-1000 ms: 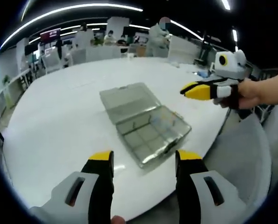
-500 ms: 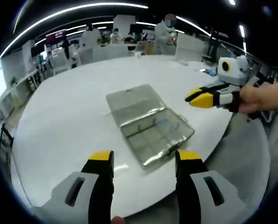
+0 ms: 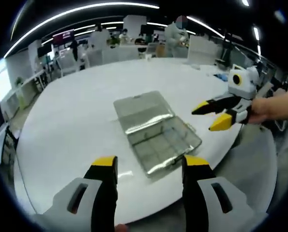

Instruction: Insert the divider into the dual guide fixture by aligning both edges with the guide slots and pushing it downward to the bottom, including one-sided entry, uneven engagement, binding, and posture correction.

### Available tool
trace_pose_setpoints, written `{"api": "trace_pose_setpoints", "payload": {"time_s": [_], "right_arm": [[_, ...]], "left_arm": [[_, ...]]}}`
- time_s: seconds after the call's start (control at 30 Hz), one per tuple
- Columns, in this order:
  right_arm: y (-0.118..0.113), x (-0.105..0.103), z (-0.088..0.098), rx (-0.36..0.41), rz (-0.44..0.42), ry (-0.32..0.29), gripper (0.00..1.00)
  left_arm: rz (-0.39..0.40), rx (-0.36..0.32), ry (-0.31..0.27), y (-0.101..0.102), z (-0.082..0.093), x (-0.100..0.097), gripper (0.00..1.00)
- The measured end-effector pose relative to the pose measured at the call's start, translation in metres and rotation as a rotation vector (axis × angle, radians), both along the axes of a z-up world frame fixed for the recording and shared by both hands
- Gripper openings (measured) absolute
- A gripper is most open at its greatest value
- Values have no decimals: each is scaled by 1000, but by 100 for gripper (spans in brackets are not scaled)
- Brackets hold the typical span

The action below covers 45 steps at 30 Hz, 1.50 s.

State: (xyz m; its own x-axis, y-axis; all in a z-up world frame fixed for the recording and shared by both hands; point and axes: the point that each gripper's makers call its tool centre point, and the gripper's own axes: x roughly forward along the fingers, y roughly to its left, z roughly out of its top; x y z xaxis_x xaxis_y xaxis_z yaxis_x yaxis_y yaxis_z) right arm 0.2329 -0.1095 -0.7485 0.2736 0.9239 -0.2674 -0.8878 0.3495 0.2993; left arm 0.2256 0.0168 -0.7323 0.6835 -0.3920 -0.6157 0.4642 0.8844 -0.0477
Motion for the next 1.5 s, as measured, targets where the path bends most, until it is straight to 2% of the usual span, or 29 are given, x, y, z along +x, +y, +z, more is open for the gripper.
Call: {"api": "trace_pose_setpoints", "payload": {"time_s": [0.1, 0.47, 0.6, 0.7, 0.93, 1.1, 1.27, 1.5], "right_arm": [[0, -2, -2, -16, 17, -11, 46], [1, -7, -4, -55, 46, -29, 63], [0, -9, -7, -86, 56, -35, 67], [1, -10, -8, -94, 55, -32, 72], [-1, -6, -12, -115, 44, -21, 76], [-1, -6, -14, -133, 45, -21, 77], [2, -4, -13, -148, 48, -30, 77], [4, 1, -11, -144, 31, -32, 76]], "left_arm": [[18, -28, 26, 4, 1, 1, 51], [20, -40, 108, 16, -7, 7, 53], [13, -20, 163, 24, -22, 11, 53], [24, -34, 197, 28, -30, 16, 53], [27, -2, 276, 38, -49, 32, 51], [28, 9, 333, 39, -66, 44, 50], [37, 31, 420, 39, -90, 56, 49], [46, 70, 467, 43, -106, 69, 43]]}}
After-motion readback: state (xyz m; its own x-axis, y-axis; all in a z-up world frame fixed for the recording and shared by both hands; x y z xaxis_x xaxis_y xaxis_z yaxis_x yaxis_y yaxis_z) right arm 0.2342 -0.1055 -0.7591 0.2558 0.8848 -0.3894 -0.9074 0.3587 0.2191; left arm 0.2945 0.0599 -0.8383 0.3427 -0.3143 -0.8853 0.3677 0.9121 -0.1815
